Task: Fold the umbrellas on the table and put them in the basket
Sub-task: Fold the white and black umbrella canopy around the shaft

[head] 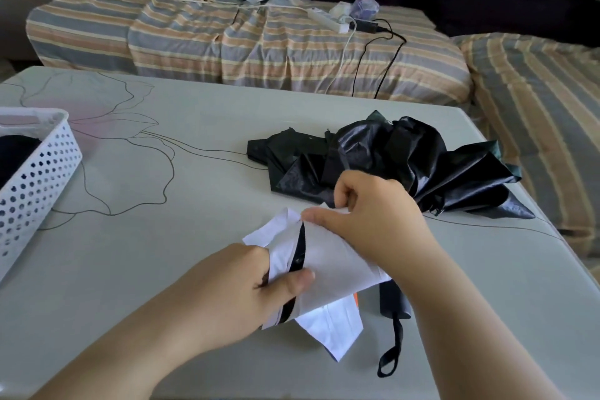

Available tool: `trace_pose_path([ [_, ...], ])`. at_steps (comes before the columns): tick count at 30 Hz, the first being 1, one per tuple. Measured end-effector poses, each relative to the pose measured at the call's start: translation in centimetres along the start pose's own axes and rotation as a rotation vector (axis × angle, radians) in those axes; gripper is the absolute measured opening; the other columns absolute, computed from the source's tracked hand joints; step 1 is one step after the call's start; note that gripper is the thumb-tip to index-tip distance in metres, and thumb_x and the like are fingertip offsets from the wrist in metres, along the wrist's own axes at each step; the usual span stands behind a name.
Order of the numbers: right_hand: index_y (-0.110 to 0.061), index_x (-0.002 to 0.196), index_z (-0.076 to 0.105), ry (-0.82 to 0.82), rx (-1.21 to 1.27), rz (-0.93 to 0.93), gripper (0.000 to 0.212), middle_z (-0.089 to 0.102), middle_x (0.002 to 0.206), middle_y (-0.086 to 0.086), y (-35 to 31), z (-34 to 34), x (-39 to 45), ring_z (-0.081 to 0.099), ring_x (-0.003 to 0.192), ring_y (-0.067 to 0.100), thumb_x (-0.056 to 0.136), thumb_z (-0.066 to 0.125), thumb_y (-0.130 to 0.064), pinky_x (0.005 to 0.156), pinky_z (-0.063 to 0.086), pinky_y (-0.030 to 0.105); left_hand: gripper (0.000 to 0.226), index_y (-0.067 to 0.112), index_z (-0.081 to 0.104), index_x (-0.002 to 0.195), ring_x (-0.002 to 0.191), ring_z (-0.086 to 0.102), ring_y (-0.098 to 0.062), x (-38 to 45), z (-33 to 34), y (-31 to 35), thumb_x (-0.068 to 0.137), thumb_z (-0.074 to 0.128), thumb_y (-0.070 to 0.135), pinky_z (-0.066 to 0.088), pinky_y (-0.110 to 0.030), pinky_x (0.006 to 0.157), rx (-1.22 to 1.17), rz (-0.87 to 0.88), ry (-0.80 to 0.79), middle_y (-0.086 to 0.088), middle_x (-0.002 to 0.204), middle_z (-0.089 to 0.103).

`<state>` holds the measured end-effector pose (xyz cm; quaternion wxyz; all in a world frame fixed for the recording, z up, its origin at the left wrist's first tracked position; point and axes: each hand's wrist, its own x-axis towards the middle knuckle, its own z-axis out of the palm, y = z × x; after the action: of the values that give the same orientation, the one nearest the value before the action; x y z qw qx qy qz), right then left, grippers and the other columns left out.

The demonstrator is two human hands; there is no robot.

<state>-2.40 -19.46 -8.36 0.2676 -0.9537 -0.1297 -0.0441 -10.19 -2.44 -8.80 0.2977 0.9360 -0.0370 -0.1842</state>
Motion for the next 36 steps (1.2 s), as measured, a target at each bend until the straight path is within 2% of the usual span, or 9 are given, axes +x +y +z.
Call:
trace_pose_path([
  [5, -0.027, 0.084, 0.051, 0.346, 0.46, 0.252, 0.024, 0.061, 0.079, 0.002, 2.5, -1.1, -0.3, 0.055, 0.072, 0.011, 0.087, 0.053, -0.05, 0.062, 0.04, 0.013, 0.063, 0.007, 0.033, 0.063, 0.041, 0.056, -0.02, 0.9, -1.2, -1.4, 0.081, 0.042, 0.066, 0.041, -0.023, 0.053, -0.351, -0.141, 0.037, -0.007, 0.045, 0.052],
  [11, -0.04, 0.112, 0.06, -0.356, 0.561, 0.379, 0.071, 0.063, 0.116, -0.018, 3.5, 0.9, -0.7, 0.053, 0.115, 0.004, 0.072, 0.024, -0.086, 0.105, 0.034, 0.034, 0.068, 0.003, 0.049, 0.052, 0.037, 0.048, -0.022, 1.2, -3.5, -2.4, 0.08, 0.04, 0.064, 0.042, -0.023, 0.049, -0.604, -0.11, 0.14, -0.01, 0.043, 0.051],
  [15, -0.044, 0.112, 0.059, -0.442, 0.669, 0.327, 0.033, 0.063, 0.114, -0.019, 3.1, 0.3, -0.7, 0.055, 0.106, -0.005, 0.091, 0.041, -0.062, 0.094, 0.036, 0.022, 0.064, 0.011, 0.05, 0.057, 0.037, 0.048, -0.016, 1.7, -3.9, -3.7, 0.082, 0.042, 0.069, 0.043, -0.033, 0.055, -0.683, -0.174, 0.204, -0.001, 0.042, 0.051],
  [18, -0.026, 0.101, 0.071, -0.436, 0.717, 0.256, 0.034, 0.074, 0.099, -0.004, 3.2, 0.2, -0.5, 0.068, 0.093, 0.012, 0.08, 0.062, -0.051, 0.086, 0.053, 0.025, 0.061, 0.015, 0.051, 0.059, 0.038, 0.051, -0.015, 1.8, -4.2, -3.9, 0.085, 0.04, 0.069, 0.045, -0.034, 0.057, -0.729, -0.201, 0.217, 0.001, 0.041, 0.054],
  [22, 0.0, 0.085, 0.069, -0.319, 0.818, 0.175, 0.048, 0.071, 0.074, 0.005, 2.4, -0.1, -0.3, 0.064, 0.068, 0.018, 0.079, 0.052, -0.045, 0.073, 0.053, 0.034, 0.078, 0.004, 0.051, 0.048, 0.04, 0.049, -0.02, 1.9, -4.1, -3.7, 0.088, 0.032, 0.068, 0.042, -0.032, 0.058, -0.661, -0.262, 0.234, -0.014, 0.043, 0.054],
  [27, -0.021, 0.052, 0.058, -0.253, 0.902, -0.006, 0.055, 0.056, 0.051, 0.0, 0.4, -0.9, -0.6, 0.051, 0.051, 0.015, 0.097, 0.038, -0.045, 0.059, 0.043, 0.025, 0.072, -0.002, 0.052, 0.054, 0.025, 0.039, -0.014, 1.8, -3.4, -2.2, 0.093, 0.033, 0.056, 0.033, -0.016, 0.033, -0.544, -0.261, 0.288, -0.011, 0.041, 0.053],
  [29, -0.021, 0.046, 0.056, -0.25, 1.034, -0.063, 0.054, 0.055, 0.047, -0.001, -0.6, -1.3, -0.8, 0.052, 0.047, 0.016, 0.094, 0.038, -0.039, 0.054, 0.041, 0.025, 0.068, -0.001, 0.051, 0.059, 0.029, 0.047, -0.018, 2.1, -2.7, -1.7, 0.087, 0.037, 0.06, 0.037, -0.016, 0.036, -0.508, -0.187, 0.284, -0.008, 0.041, 0.053],
  [32, -0.002, 0.056, 0.059, -0.219, 1.167, -0.081, 0.054, 0.061, 0.049, 0.005, -1.5, -1.6, -0.9, 0.057, 0.048, 0.017, 0.093, 0.04, -0.036, 0.049, 0.039, 0.023, 0.067, 0.002, 0.05, 0.063, 0.038, 0.054, -0.023, 2.4, -1.5, -1.0, 0.072, 0.038, 0.067, 0.044, -0.024, 0.047, -0.491, -0.069, 0.213, -0.006, 0.043, 0.054],
  [36, 0.02, 0.078, 0.054, -0.224, 1.008, 0.022, 0.058, 0.071, 0.065, 0.013, -1.8, -2.2, -1.1, 0.059, 0.044, 0.017, 0.099, 0.042, -0.033, 0.043, 0.036, 0.022, 0.071, 0.006, 0.045, 0.059, 0.039, 0.056, -0.021, 2.1, -0.9, -0.8, 0.072, 0.033, 0.075, 0.045, -0.027, 0.052, -0.425, -0.022, 0.137, -0.005, 0.046, 0.055],
])
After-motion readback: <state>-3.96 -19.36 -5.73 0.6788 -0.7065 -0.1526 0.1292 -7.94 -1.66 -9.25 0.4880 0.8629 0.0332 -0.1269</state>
